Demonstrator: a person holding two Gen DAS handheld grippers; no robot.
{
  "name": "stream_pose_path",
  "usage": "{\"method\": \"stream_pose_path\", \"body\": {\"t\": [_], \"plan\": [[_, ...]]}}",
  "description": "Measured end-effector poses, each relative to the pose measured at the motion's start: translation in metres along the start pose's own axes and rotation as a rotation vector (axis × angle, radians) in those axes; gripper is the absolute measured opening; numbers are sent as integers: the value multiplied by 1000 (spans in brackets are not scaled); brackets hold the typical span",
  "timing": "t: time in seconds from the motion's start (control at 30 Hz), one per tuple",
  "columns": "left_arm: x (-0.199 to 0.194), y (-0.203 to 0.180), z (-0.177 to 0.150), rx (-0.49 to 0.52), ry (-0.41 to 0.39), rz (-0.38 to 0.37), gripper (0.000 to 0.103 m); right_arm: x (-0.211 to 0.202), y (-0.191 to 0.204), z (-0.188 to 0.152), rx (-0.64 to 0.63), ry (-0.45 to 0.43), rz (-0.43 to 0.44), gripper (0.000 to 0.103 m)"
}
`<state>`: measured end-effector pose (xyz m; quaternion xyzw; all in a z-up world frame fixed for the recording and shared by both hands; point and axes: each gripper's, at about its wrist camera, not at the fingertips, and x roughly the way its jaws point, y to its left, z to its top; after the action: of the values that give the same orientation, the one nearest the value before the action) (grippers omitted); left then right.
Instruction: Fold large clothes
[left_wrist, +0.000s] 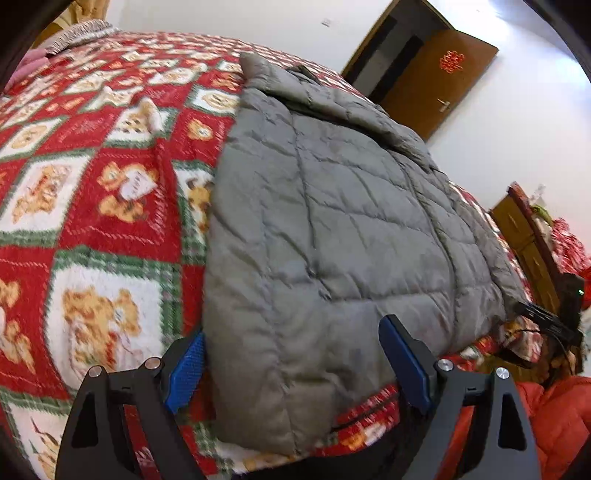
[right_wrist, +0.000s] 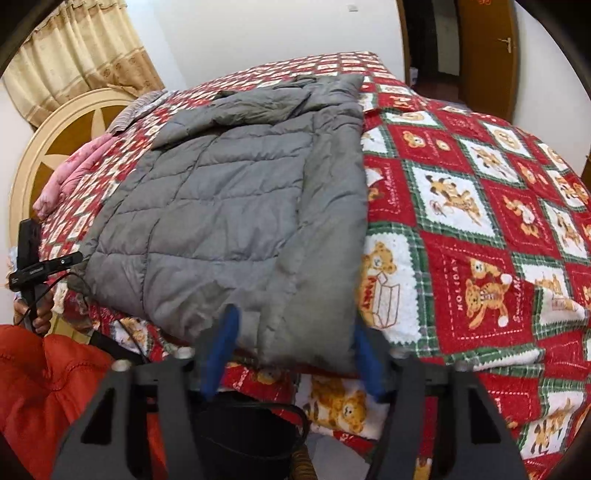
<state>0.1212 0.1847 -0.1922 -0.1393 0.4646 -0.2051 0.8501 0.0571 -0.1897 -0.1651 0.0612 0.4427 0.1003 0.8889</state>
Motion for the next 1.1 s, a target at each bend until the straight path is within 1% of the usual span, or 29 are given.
{"method": "stream_pose_path", "body": {"t": [0.03,0.13,0.2,0.33,0.4,0.5,0.6,0.7,0.8,0.87,0.93,0.97,1.03,1.07,1.1], "plan": [[0,-2,-2,10,6,-6,89,2,0,-1,1,14,7,38],[2,-5,-8,42,8,-2,89,11,0,-7,-4,57,-2,35],[3,-6,-9,47,4,0,89,11,2,-8,-15,47,3,34],[2,-10,-11,59,10,-3,89,9,-1,-9,15,41,26,34],[6,-15,-11,81,23,34,89,8,-3,-10,23,38,35,34],[13,-28,-9,126,56,133,89,7,-4,-12,27,34,46,34],[21,-44,-11,197,78,267,88,8,-2,-12,10,40,32,34],[28,-51,-13,229,92,351,84,10,-1,-11,17,37,26,34],[28,-50,-13,225,90,366,77,10,0,-12,15,32,8,30],[25,-49,-15,232,87,368,72,9,-2,-13,22,23,4,25],[24,-53,-16,262,83,386,65,8,-4,-14,34,11,9,22],[24,-57,-15,277,78,398,62,8,-5,-14,39,7,13,20],[22,-64,-13,294,66,416,51,5,-6,-13,48,-3,23,18],[20,-66,-12,301,59,422,49,3,-7,-13,51,-12,32,17],[18,-68,-11,308,51,429,43,0,-6,-11,53,-25,44,16]]}}
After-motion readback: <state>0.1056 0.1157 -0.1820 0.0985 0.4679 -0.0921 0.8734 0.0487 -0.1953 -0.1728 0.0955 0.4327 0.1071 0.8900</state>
